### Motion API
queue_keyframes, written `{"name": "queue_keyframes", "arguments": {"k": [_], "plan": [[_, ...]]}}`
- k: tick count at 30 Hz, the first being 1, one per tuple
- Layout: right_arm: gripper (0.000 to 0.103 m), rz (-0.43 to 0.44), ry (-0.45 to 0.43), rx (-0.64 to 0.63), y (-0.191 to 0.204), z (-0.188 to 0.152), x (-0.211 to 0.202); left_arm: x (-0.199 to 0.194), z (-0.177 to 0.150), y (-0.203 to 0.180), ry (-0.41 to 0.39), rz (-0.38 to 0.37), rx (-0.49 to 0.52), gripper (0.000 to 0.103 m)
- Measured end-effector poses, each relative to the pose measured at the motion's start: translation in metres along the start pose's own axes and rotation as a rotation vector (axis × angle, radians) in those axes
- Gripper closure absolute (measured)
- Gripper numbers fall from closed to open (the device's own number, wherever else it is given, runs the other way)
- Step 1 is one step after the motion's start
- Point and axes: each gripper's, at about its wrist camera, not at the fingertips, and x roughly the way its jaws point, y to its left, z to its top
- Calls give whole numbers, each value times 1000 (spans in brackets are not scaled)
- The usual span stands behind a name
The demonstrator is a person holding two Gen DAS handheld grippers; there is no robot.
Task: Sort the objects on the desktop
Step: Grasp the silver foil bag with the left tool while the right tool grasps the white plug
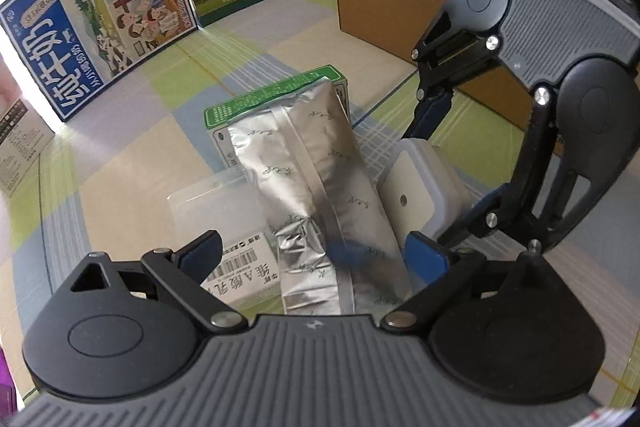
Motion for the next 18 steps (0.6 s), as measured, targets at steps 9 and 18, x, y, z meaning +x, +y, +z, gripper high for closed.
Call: {"name": "queue_keyframes", "arguments": {"k": [9, 18], "plan": [[41, -20, 42, 40, 9, -14, -11, 29, 13, -12, 35, -10, 1, 23], [41, 15, 15, 72, 50, -33, -31, 15, 10, -36, 66, -13, 43, 59]]}}
